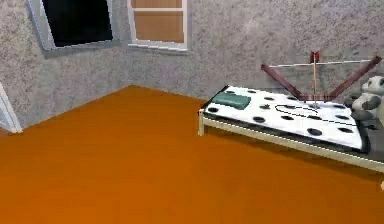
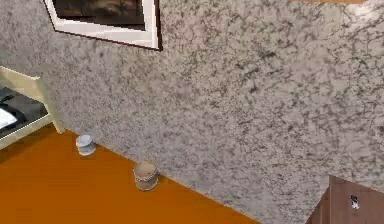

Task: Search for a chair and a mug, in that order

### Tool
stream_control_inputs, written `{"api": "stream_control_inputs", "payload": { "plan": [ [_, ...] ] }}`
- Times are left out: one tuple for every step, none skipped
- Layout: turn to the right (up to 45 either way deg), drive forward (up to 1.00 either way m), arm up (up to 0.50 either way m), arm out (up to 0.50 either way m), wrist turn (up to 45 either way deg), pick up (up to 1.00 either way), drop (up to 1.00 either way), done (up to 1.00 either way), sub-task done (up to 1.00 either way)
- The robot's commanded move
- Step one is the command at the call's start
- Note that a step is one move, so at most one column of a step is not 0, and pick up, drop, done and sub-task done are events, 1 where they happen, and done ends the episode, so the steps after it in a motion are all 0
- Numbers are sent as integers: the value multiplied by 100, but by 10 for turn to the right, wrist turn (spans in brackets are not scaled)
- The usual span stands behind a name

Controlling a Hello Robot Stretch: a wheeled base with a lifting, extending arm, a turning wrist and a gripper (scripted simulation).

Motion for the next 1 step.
{"api": "stream_control_inputs", "payload": {
  "plan": [
    [-450,0,0,0,0,0,0,0,0]
  ]
}}
